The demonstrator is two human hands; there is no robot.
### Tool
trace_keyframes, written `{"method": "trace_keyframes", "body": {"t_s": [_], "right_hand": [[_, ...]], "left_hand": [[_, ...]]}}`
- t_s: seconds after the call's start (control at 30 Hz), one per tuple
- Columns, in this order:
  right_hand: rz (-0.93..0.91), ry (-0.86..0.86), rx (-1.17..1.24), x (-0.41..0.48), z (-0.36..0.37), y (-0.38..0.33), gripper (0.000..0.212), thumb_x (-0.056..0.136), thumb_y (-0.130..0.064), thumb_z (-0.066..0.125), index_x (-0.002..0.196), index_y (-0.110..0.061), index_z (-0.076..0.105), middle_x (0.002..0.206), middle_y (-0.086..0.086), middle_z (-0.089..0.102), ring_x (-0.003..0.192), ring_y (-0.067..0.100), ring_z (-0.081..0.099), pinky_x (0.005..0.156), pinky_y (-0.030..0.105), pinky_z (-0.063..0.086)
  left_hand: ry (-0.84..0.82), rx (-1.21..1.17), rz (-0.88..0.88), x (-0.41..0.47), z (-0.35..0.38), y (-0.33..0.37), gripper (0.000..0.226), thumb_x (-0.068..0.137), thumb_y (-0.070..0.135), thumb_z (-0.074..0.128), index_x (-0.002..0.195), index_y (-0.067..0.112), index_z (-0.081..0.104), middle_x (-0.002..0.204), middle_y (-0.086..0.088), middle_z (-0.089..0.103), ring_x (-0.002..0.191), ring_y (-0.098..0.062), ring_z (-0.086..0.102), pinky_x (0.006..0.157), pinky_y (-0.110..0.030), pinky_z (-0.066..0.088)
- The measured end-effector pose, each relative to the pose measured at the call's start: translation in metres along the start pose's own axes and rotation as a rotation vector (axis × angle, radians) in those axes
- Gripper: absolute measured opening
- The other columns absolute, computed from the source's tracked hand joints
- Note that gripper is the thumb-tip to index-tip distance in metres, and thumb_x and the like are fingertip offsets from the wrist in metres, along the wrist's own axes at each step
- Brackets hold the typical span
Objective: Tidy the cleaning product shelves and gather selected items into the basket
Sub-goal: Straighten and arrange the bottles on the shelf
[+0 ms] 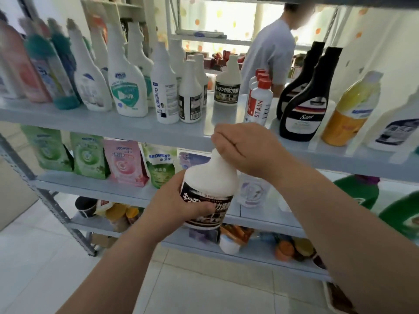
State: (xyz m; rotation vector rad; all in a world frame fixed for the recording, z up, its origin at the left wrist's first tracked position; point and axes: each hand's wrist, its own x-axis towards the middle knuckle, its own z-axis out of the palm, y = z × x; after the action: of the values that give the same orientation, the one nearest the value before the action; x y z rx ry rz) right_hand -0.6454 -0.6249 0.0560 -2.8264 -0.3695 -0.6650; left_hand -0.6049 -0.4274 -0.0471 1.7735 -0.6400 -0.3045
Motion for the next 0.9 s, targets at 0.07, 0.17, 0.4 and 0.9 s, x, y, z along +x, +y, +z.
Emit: {"method": "trace_keyframes", "body": {"t_s": [0.07, 0.17, 0.4, 0.9], "right_hand": [[0.064, -0.028, -0.030, 0.010, -0.005, 0.011, 0.029, 0.107, -0.037, 0.032, 0.081, -0.028, 0.041, 0.067, -0.009, 0.047, 0.068, 0.022, 0.050, 0.058, 0.034, 0.032], [0.139, -0.127, -0.100, 0.029, -0.014, 0.028, 0.030, 0.108, -0.038, 0.031, 0.086, -0.024, 0.045, 0.075, -0.004, 0.055, 0.076, 0.024, 0.054, 0.058, 0.034, 0.033], [0.068, -0.213, -0.025, 0.076, -0.054, 0.056, 0.031, 0.098, -0.063, 0.041, 0.077, -0.039, 0.046, 0.076, -0.014, 0.056, 0.072, -0.001, 0.050, 0.058, 0.030, 0.031], [0.063, -0.128, -0.551, 0.193, -0.048, 0.113, 0.042, 0.104, -0.051, 0.030, 0.068, -0.031, 0.039, 0.060, -0.007, 0.042, 0.053, 0.001, 0.036, 0.049, 0.026, 0.018]], "left_hand": [[0.106, 0.060, 0.012, 0.011, 0.010, 0.005, 0.076, 0.047, 0.060, 0.086, 0.117, 0.051, 0.057, 0.109, 0.024, 0.071, 0.098, 0.006, 0.067, 0.085, -0.027, 0.055], [0.191, 0.114, 0.014, 0.030, 0.021, 0.015, 0.076, 0.049, 0.060, 0.088, 0.116, 0.048, 0.054, 0.104, 0.027, 0.068, 0.095, 0.009, 0.064, 0.073, -0.013, 0.050], [0.143, 0.147, 0.137, 0.092, -0.006, 0.044, 0.069, 0.050, 0.064, 0.087, 0.106, 0.058, 0.047, 0.103, 0.046, 0.059, 0.095, 0.021, 0.057, 0.068, 0.001, 0.041], [-0.132, 1.289, 0.573, 0.306, -0.122, 0.200, 0.030, 0.104, 0.021, 0.052, 0.131, 0.018, 0.064, 0.129, -0.004, 0.065, 0.113, -0.023, 0.061, 0.092, -0.032, 0.046]]}}
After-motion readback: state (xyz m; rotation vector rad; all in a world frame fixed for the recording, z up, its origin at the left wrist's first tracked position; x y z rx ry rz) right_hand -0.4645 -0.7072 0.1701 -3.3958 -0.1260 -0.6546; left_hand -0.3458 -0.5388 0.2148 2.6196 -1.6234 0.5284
